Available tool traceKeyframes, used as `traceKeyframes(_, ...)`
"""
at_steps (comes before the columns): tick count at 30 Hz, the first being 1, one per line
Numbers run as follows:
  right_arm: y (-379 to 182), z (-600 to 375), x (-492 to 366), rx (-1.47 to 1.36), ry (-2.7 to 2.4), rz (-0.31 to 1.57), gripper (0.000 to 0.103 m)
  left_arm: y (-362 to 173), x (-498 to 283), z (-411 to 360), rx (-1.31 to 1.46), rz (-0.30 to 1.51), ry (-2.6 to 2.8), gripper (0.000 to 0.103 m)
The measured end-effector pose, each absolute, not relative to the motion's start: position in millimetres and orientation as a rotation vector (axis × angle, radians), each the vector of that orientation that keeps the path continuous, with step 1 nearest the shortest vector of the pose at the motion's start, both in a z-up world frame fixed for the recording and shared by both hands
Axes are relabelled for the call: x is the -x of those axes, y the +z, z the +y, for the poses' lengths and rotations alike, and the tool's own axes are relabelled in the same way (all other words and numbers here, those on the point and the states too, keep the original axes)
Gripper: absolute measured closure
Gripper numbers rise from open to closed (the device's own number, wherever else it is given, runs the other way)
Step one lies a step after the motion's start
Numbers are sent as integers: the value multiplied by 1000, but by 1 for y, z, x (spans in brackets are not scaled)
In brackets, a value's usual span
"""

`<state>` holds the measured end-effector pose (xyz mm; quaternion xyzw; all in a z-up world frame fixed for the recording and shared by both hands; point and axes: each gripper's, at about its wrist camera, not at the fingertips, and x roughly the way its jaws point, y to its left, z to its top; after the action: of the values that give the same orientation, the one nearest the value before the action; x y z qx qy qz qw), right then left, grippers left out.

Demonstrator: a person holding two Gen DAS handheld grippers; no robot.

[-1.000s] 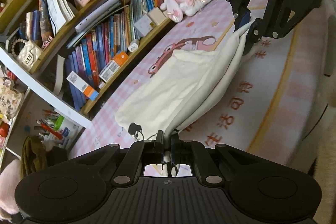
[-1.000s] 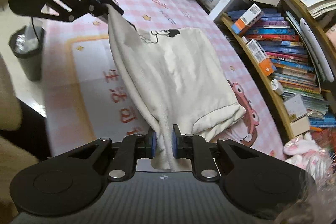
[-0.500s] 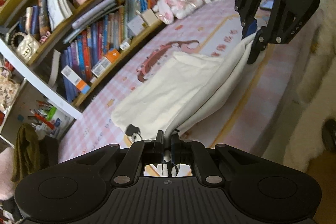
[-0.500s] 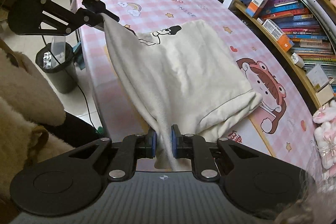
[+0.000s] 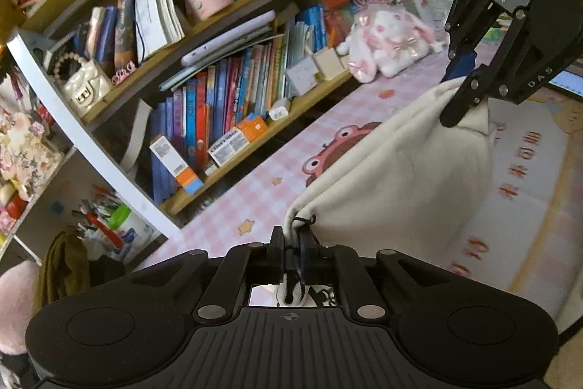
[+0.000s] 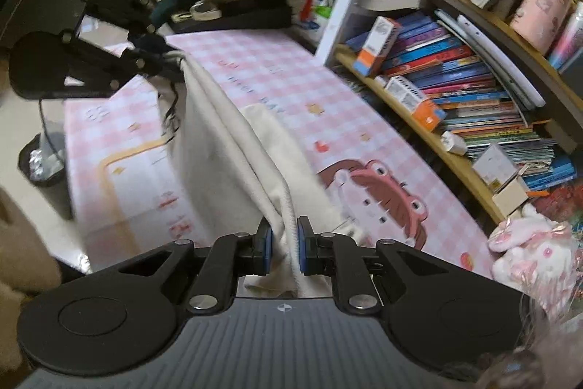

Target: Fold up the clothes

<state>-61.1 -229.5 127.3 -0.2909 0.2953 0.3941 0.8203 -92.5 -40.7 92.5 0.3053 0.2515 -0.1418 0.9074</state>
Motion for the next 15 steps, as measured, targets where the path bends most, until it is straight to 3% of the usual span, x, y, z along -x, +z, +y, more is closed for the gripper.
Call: traceKeyframes(15,78,-201,-64,571,805,774,90,48,-10,-22,-585,677,-349,90)
